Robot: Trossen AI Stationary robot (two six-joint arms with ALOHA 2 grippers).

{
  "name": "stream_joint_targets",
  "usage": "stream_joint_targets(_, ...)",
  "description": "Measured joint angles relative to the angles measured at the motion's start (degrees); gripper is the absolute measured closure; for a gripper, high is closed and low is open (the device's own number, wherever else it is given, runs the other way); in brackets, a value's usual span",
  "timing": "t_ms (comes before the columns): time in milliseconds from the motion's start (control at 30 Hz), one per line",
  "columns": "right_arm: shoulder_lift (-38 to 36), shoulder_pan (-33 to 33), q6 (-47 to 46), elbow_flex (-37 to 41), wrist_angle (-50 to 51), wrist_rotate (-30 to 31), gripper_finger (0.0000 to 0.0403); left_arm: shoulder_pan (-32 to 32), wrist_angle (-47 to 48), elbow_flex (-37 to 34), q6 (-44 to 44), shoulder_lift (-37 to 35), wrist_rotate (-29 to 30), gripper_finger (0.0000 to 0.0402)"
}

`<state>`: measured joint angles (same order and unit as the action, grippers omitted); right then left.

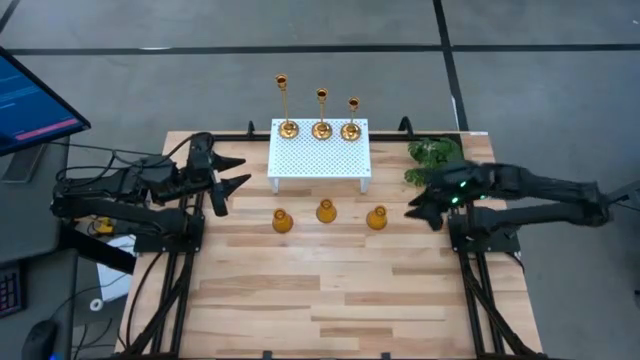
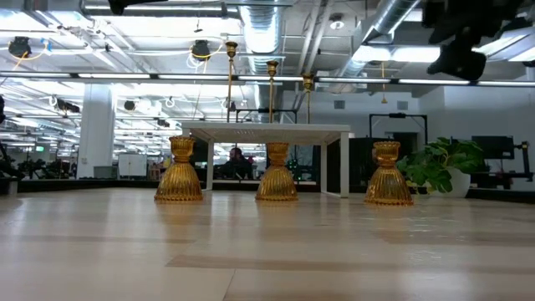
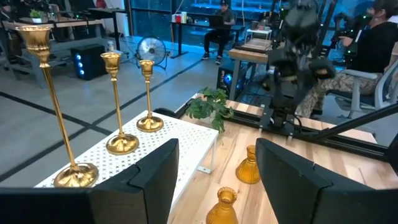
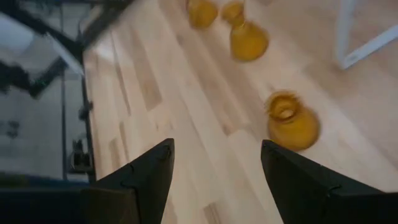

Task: Pick & Place candle stick holders
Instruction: Put the right yellow glass candle holder on the shelf

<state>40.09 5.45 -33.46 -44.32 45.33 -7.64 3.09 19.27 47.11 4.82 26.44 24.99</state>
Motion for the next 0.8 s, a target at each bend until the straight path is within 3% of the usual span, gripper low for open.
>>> stream_joint_targets(233,9.1,-8.6,1.0,-0.7,2.2,7.9,0.0201,0.0,0.0,0.0,0.1,0.0,0.0,0.0188)
stream_joint_targets(533,16.9,-11.5,4.0,-5.1,13.4,13.4,0.0245,0.0,0.0,0.0,2.1,1.3,0.0,0.0188)
stream_joint_targets(800,21.8,-8.6,11.9,-7.3,12.9,9.1,0.0247,0.0,-0.4,0.0,1.7,3.5,0.0,0.0188)
